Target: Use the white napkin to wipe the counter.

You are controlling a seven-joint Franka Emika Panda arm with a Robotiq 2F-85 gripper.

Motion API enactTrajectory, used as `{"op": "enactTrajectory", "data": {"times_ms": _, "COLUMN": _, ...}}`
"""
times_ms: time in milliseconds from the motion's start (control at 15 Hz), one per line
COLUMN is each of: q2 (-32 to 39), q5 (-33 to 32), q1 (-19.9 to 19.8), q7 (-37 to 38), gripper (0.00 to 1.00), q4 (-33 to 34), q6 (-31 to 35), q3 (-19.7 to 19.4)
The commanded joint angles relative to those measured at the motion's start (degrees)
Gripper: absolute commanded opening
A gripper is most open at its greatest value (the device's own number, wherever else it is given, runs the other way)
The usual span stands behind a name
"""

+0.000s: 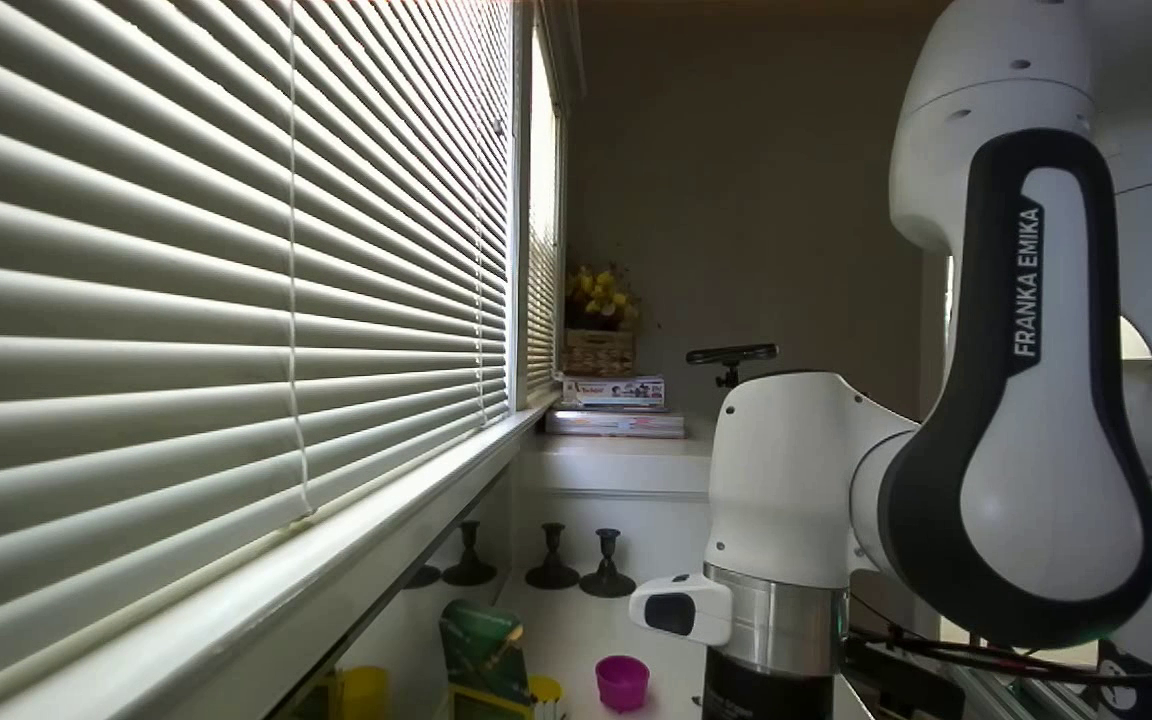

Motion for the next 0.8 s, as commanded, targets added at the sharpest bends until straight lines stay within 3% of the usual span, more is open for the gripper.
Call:
{"op": "enactTrajectory", "data": {"times_ms": 0, "q2": 4.1, "q5": -0.67, "q1": 0.27, "q7": -2.8, "gripper": 0.0, "q4": 0.02, "q6": 6.36, "q3": 0.63}}
{"op": "enactTrajectory", "data": {"times_ms": 333, "q2": 7.46, "q5": -1.7, "q1": 0.82, "q7": -4.95, "gripper": 0.0, "q4": -0.3, "q6": 12.43, "q3": 0.45}}
{"op": "enactTrajectory", "data": {"times_ms": 733, "q2": 7.81, "q5": -1.2, "q1": 1.47, "q7": -5.61, "gripper": 0.0, "q4": 0.2, "q6": 14.39, "q3": 1.52}}
